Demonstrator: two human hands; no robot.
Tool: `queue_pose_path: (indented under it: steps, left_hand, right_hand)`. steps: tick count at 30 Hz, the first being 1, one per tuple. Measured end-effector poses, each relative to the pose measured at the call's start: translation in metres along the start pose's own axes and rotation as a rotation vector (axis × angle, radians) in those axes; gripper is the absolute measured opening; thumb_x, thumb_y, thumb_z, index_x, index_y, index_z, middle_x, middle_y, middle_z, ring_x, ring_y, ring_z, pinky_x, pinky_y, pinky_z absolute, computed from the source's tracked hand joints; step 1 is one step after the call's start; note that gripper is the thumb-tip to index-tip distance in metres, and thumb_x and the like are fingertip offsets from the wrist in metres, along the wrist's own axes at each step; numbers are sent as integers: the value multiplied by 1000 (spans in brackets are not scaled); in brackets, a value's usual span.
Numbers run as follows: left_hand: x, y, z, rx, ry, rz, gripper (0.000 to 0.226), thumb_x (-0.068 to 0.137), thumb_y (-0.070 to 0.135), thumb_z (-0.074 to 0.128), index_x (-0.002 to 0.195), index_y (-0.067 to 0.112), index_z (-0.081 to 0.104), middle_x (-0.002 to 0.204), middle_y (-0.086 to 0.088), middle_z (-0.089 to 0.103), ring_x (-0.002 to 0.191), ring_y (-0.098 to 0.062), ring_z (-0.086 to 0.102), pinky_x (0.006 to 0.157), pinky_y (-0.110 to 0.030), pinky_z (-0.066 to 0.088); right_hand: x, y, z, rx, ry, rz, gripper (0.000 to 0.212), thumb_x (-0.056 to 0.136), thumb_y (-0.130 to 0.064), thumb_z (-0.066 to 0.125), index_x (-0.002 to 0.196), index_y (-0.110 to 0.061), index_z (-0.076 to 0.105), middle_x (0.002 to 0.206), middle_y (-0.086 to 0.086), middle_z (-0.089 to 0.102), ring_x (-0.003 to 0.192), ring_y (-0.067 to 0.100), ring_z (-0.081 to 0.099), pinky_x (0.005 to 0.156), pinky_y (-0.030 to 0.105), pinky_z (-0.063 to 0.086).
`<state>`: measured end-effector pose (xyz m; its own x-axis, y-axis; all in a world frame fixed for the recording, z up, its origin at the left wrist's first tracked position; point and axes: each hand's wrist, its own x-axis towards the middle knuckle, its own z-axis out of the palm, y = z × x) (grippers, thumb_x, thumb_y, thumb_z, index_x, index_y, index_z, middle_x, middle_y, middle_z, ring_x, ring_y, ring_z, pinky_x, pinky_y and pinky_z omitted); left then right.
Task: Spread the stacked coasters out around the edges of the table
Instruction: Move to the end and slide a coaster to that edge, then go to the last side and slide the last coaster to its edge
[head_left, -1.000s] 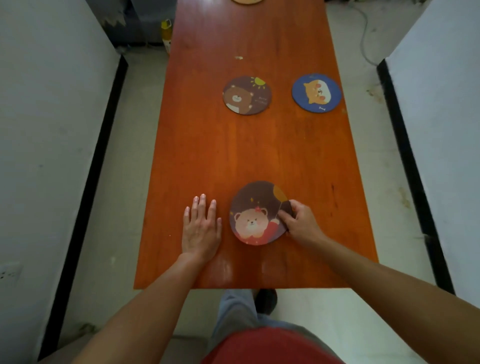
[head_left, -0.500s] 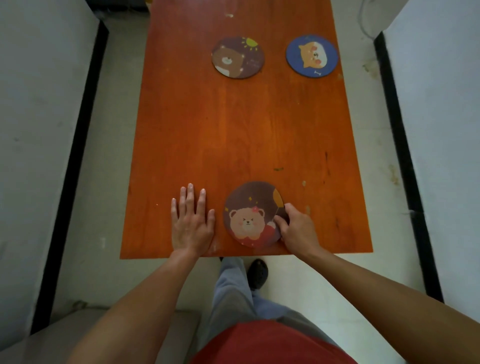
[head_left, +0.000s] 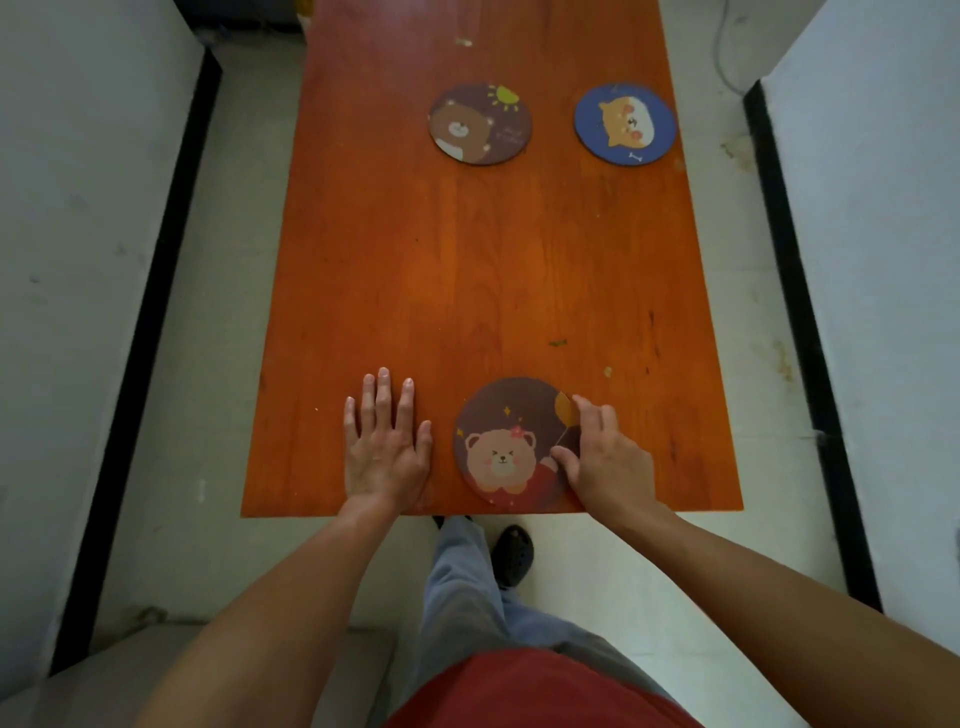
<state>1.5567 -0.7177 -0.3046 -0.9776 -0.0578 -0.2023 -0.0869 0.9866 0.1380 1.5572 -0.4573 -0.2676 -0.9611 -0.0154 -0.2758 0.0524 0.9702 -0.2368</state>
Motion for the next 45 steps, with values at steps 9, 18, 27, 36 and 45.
queue_pose_path:
  steps: [9,18,27,36,45]
  left_hand:
    - [10,-25,-75,109,-300,132,51,98,45,34,143,22,34,154,-12,29,141,-29,26,112,-45,26]
    - [46,-103,-202,62,-122,92,30,97,33,42,113,12,57,114,-10,63,102,-28,60,86,-39,49]
    - [80,-265,-263,161,-57,124,37,96,35,42,123,15,57,124,-10,62,110,-30,59,87,-37,46]
    - [116,-418,-316,233,-54,176,26,95,29,40,103,10,56,107,-13,61,97,-33,60,78,-38,47]
    - [208,-436,-336,223,-48,311,30,95,30,41,111,10,57,112,-13,60,101,-33,59,82,-39,48]
  right_hand:
    - [53,-59,-54,-182,4,-269,47,88,-47,57,127,-23,47,117,3,54,102,23,54,68,34,51]
    - [99,-196,-116,-254,78,-594,28,95,-32,51,119,-19,56,110,4,61,100,25,58,78,37,48]
    - [142,-358,-118,-349,155,-605,26,94,-20,46,118,-14,54,114,8,61,103,27,58,82,38,47]
    - [191,-532,-98,-275,177,-567,27,93,-24,48,117,-14,55,116,10,61,107,29,56,84,40,44]
    - [259,-558,-108,-304,167,-458,28,93,-25,49,117,-14,55,117,10,60,108,29,55,84,40,44]
